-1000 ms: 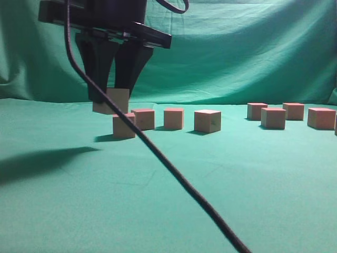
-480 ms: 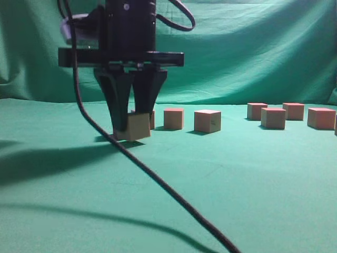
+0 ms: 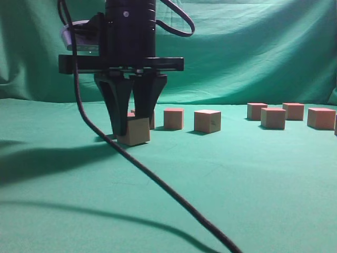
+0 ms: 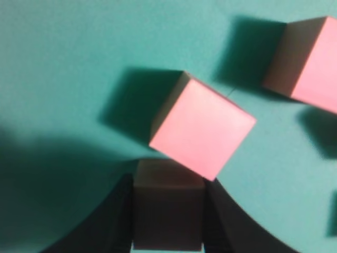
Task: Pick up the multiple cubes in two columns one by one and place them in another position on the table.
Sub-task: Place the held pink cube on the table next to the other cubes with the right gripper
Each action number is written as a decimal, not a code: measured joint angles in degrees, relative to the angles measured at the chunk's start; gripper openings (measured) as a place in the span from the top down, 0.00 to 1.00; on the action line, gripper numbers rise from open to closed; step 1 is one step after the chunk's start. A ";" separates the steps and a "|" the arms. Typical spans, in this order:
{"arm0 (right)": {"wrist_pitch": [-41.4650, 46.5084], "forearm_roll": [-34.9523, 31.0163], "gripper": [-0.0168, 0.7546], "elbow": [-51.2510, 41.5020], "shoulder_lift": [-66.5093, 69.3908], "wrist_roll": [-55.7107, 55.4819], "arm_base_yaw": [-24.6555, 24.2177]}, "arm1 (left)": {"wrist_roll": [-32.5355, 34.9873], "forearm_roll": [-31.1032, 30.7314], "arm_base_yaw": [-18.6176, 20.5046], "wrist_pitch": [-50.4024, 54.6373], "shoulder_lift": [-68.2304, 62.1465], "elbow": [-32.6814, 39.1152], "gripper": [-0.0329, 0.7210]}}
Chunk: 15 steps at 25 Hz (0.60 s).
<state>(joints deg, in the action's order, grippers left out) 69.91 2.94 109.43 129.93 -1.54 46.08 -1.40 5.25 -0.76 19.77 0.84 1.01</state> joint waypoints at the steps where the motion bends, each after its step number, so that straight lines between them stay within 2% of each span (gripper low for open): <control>1: -0.39 0.00 0.64 0.00 0.00 0.00 0.00 | 0.00 0.00 0.00 0.00 0.00 0.00 0.96; 15: -2.48 0.00 0.64 0.00 0.04 -0.11 0.00 | 0.00 0.00 0.00 0.00 0.00 0.00 0.96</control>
<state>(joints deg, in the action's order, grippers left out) 67.43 2.94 109.43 129.98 -1.65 46.08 -1.40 5.25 -0.76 19.77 0.84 1.01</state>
